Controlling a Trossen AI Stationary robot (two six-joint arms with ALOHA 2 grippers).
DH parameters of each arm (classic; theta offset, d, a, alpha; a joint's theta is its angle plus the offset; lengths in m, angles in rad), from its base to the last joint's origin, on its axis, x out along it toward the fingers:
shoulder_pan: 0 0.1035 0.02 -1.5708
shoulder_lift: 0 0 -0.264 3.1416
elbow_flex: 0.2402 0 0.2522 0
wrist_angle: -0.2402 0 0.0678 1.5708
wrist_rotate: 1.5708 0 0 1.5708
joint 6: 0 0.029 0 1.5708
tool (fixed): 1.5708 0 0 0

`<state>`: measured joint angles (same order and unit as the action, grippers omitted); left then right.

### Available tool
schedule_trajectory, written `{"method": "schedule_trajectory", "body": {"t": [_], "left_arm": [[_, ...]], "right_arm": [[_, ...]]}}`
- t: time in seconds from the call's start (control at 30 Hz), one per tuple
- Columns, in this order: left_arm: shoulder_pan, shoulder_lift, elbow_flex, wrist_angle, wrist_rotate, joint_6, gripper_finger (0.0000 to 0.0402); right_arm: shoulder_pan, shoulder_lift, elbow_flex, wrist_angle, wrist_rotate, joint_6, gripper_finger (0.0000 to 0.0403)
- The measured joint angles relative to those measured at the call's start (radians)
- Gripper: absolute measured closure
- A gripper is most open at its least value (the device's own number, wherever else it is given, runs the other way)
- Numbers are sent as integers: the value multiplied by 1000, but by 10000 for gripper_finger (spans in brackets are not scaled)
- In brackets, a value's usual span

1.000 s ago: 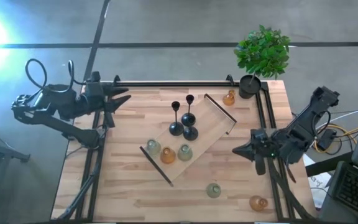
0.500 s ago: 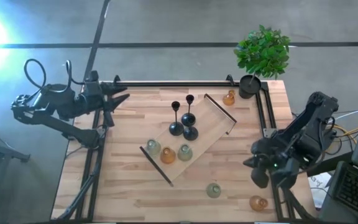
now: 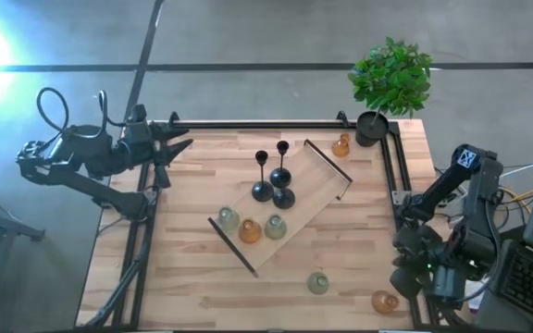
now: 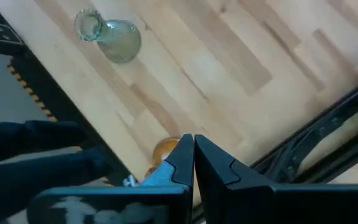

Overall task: Pick & Place candle stick holders
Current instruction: Put the bottom yellow candle holder on the shelf

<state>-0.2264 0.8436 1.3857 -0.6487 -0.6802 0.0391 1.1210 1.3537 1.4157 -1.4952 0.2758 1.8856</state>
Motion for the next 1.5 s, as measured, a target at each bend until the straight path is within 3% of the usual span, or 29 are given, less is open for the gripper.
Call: {"method": "schedule_trajectory", "body": {"t": [0.13, 0.37, 0.77, 0.93, 1.3, 1.5], "left_arm": [[0, 0, 0, -1, 0, 14, 282], [0, 0, 0, -3, 1, 12, 282], [0, 6, -1, -2, 0, -14, 282], [0, 9, -1, -2, -60, -14, 282], [0, 32, -1, -2, -65, -19, 282], [0, 46, -1, -2, -65, -21, 282]], "right_arm": [[29, -4, -14, 83, -17, 27, 394], [84, 23, -30, 192, -157, -14, 394], [105, 87, -36, 183, -118, -84, 394], [105, 87, -36, 172, -118, -40, 394], [105, 83, -36, 171, -115, -50, 394], [96, 83, -36, 171, -16, -52, 391]]}}
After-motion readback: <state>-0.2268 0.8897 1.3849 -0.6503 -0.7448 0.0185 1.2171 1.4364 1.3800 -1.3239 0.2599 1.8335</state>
